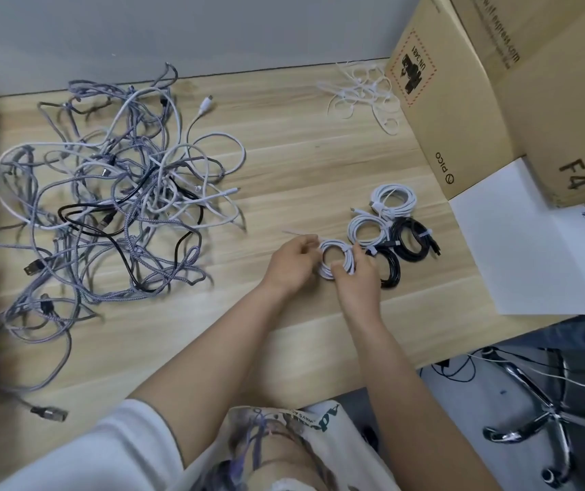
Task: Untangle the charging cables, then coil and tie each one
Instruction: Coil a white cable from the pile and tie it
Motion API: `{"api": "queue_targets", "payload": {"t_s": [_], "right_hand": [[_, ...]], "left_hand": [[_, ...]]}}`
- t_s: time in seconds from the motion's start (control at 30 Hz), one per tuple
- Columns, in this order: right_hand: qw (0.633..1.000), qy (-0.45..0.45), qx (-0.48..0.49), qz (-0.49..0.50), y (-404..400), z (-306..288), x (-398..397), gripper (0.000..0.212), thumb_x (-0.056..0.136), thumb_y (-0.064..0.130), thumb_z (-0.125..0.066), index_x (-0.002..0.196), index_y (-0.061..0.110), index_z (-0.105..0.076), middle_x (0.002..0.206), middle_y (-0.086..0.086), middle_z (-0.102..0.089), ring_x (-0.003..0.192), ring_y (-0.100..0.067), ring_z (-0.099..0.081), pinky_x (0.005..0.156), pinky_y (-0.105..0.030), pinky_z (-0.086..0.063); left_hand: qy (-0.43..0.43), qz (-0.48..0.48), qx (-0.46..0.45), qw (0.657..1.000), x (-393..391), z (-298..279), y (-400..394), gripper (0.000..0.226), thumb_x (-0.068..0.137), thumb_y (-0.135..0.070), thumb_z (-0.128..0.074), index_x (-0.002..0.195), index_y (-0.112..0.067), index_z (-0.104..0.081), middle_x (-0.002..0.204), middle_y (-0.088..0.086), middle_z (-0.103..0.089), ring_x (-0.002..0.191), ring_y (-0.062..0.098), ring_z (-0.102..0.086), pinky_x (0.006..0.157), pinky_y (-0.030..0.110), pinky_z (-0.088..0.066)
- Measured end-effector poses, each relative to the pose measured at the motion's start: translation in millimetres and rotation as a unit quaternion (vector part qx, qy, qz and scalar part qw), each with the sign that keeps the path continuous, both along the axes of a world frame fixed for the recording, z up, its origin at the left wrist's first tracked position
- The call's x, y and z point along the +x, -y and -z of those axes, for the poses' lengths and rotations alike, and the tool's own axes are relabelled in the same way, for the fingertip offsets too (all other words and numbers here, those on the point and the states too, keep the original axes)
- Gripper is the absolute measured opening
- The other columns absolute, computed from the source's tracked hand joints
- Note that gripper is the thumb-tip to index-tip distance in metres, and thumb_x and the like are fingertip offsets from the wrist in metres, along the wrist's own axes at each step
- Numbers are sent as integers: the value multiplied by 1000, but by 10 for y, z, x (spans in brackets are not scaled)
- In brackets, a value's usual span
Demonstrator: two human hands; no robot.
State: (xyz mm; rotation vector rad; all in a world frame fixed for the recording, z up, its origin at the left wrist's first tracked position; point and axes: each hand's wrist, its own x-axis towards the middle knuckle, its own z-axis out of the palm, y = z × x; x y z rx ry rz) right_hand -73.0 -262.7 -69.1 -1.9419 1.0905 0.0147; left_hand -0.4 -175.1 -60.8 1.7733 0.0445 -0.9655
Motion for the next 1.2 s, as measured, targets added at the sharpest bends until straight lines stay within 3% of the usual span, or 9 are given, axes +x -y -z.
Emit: {"api": "queue_targets", "payload": {"t_s": [0.1, 0.2, 0.33, 0.43, 0.63, 0.73, 0.87, 1.0, 1.2], "right_hand": [[1000, 25, 4, 8, -47, -88, 18, 56, 90, 9, -56, 143, 7, -37, 146, -13, -34, 136, -22, -32, 112, -24, -22], [996, 83, -31, 4, -171, -220, 43, 46, 89, 2, -55, 134, 6, -49, 139, -9, -39, 131, -19, -38, 106, -15, -22], [983, 153, -52, -88, -461, -439, 237, 43, 76, -10, -54, 115, 7, -63, 116, -2, -55, 115, -21, -52, 99, -23, -35], [961, 165, -61, -213, -732, -561, 536, 41, 76, -7, -52, 113, 8, -64, 116, -8, -61, 112, -24, -55, 98, -31, -39], [908, 37, -80, -409, -1153, -639, 1014, 47, 85, -1, -47, 127, 18, -56, 127, -6, -60, 121, -24, -51, 104, -39, -36], [851, -53, -232, -467, -1241, -616, 1066, 45, 89, 11, -48, 133, 22, -45, 127, -4, -58, 124, -23, -48, 104, -38, -27], [890, 13, -211, -405, -1220, -680, 1001, 24, 94, 23, -51, 116, 16, -58, 116, -9, -61, 111, -29, -53, 88, -36, -38], [940, 188, -118, -257, -1265, -868, 918, 17, 93, 26, -55, 91, 13, -66, 94, -9, -67, 91, -30, -59, 74, -39, -43], [956, 252, -62, -135, -1233, -1122, 778, 12, 85, 23, -66, 76, 15, -65, 82, -1, -72, 79, -23, -66, 75, -39, -50]], "left_hand": [[-10, -7, -31, 999, 9, -80, -60, 36, 94, -5, -51, 130, -2, -50, 112, 13, -58, 67, 17, -54, 75, 34, -50], [14, -4, -45, 999, 44, -149, -240, 30, 93, -4, -54, 123, -3, -57, 101, 6, -57, 69, 15, -56, 86, 37, -50], [-8, -35, -69, 997, 98, -219, -677, 18, 93, -2, -52, 108, -8, -61, 77, -1, -60, 52, -3, -56, 59, 14, -45], [-93, -122, -70, 986, 152, -224, -1012, 17, 93, -7, -50, 101, -19, -59, 82, -3, -63, 64, 5, -60, 61, 20, -46], [-123, -181, -43, 975, 224, -120, -1328, 13, 96, -21, -46, 90, -22, -57, 80, -4, -61, 75, 12, -56, 72, 25, -42], [-121, -164, -40, 978, 229, -123, -1394, 17, 96, -20, -44, 91, -25, -60, 86, -8, -62, 87, 14, -57, 72, 26, -43], [-190, -165, -131, 959, 227, -185, -1420, 17, 97, -20, -45, 88, -25, -59, 89, -4, -62, 79, 13, -65, 65, 29, -51], [-306, -142, -358, 871, 321, -397, -1346, 39, 89, -50, -43, 98, -21, -67, 96, 4, -66, 83, 19, -65, 72, 35, -54], [-297, -94, -520, 795, 456, -563, -1291, 36, 74, -20, -67, 106, -5, -64, 106, 12, -67, 103, 24, -62, 91, 36, -46]]}}
